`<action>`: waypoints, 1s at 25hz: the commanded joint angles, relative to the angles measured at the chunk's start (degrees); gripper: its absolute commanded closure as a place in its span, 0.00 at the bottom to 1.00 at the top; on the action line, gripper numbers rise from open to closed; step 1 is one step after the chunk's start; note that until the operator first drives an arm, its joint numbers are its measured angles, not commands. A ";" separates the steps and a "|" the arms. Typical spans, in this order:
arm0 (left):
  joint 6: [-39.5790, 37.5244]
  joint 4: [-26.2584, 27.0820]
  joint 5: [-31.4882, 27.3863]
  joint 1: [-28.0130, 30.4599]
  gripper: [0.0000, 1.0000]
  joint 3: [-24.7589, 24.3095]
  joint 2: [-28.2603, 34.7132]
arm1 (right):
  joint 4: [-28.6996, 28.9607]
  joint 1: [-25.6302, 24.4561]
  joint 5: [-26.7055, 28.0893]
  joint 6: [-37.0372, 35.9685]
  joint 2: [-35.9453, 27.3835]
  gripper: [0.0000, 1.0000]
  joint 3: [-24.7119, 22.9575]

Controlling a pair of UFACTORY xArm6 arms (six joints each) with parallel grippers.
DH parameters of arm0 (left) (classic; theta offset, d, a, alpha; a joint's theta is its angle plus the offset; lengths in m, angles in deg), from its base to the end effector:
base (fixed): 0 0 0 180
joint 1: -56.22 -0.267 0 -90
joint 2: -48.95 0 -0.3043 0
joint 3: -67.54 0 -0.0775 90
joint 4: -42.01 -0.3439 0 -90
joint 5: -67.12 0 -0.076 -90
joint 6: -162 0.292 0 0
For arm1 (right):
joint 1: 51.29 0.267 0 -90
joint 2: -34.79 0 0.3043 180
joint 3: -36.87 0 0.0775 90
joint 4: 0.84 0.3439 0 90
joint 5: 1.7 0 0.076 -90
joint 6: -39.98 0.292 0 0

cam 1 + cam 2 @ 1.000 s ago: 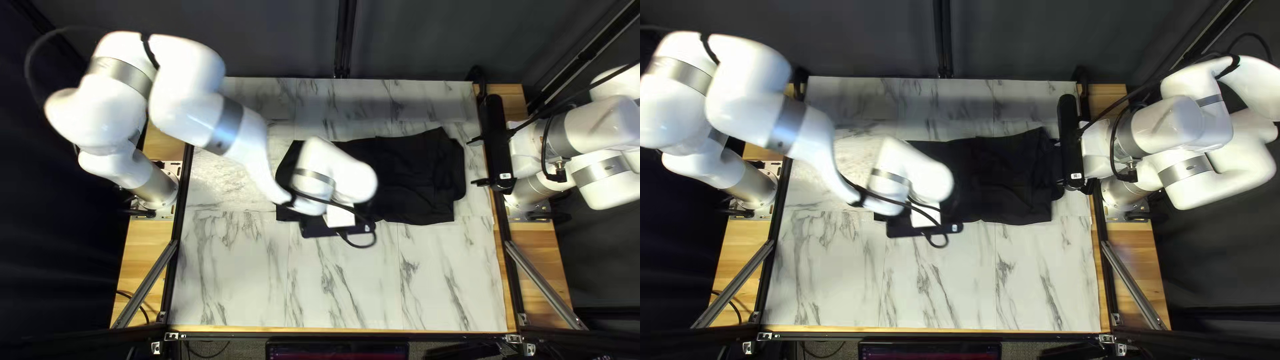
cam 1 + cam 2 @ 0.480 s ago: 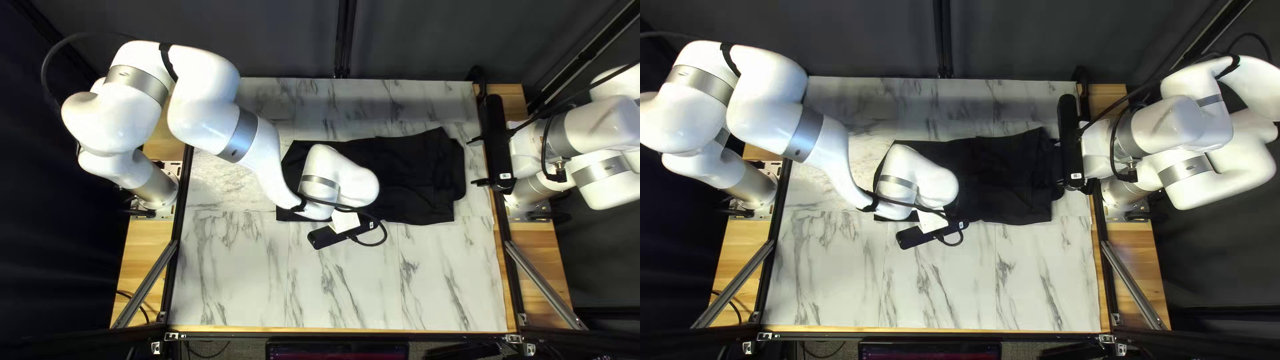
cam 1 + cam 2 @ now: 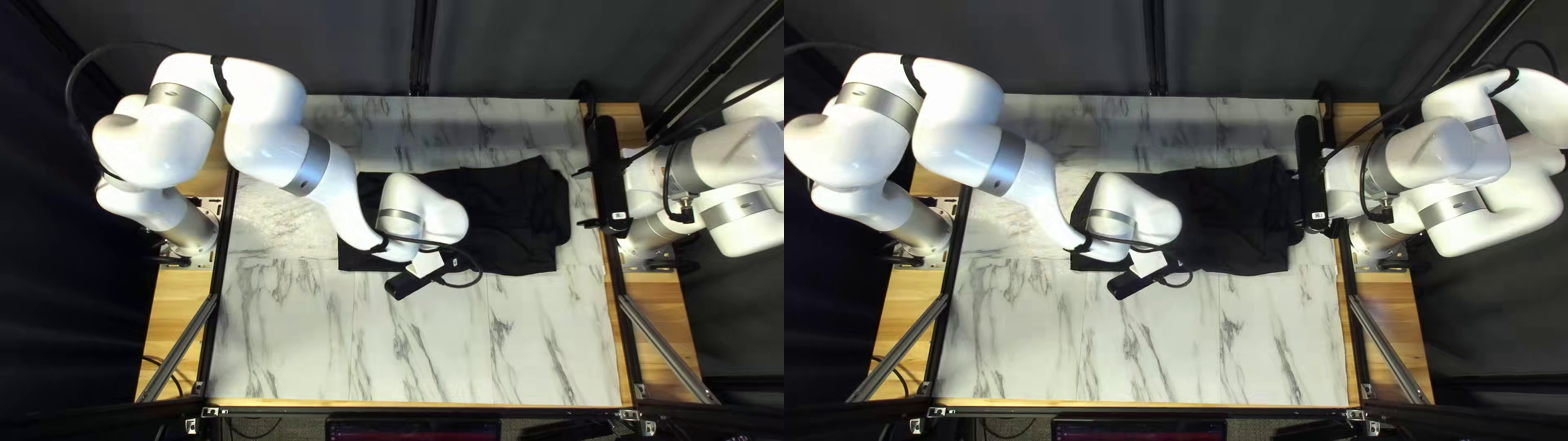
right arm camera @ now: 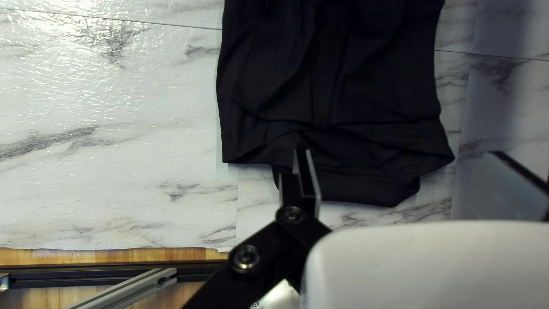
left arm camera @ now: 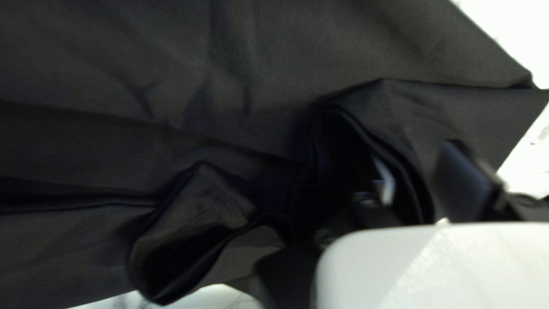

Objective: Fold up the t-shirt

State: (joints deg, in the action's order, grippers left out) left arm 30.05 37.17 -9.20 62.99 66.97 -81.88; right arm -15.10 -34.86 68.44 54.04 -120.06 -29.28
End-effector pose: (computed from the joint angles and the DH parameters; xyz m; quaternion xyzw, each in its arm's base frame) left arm 0.4398 -0.0296 0.0348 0.8521 -0.4639 -0.2372 0.0493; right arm 0.2430 0.0078 0.2210 0.9786 0.0430 0.1865 0.0756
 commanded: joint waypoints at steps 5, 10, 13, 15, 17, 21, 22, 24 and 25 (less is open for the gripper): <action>6.38 0.35 6.53 1.54 1.00 -6.58 6.17 | 0.00 0.00 0.00 0.00 0.00 0.00 0.00; 14.32 1.43 12.98 1.82 1.00 -13.40 12.55 | 0.00 0.00 0.00 0.00 0.00 0.00 0.00; 17.96 2.00 15.16 1.85 1.00 -16.13 15.54 | 0.00 0.00 0.00 0.00 0.00 0.00 0.00; 20.65 2.48 16.27 1.96 1.00 -17.61 17.44 | 0.00 0.00 0.00 0.00 0.00 0.00 0.00; 22.45 2.86 16.95 2.17 1.00 -18.47 18.78 | 0.00 0.00 0.00 0.00 0.00 0.00 0.00; 25.24 3.59 18.68 2.58 1.00 -20.01 20.61 | 0.00 0.00 0.00 0.00 0.00 0.00 0.00; 25.90 3.82 19.14 2.72 1.00 -20.14 20.61 | 0.00 0.00 0.00 0.00 0.00 0.00 0.00; 27.28 4.32 20.13 2.84 1.00 -20.66 20.81 | 0.00 0.00 0.00 0.00 0.00 0.00 0.00; 27.66 4.46 20.33 2.88 1.00 -20.76 20.88 | 0.00 0.00 0.00 0.00 0.00 0.00 0.00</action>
State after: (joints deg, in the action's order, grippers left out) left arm 56.58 41.17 10.35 65.72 46.59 -61.22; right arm -15.10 -34.86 68.44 54.04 -120.06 -29.28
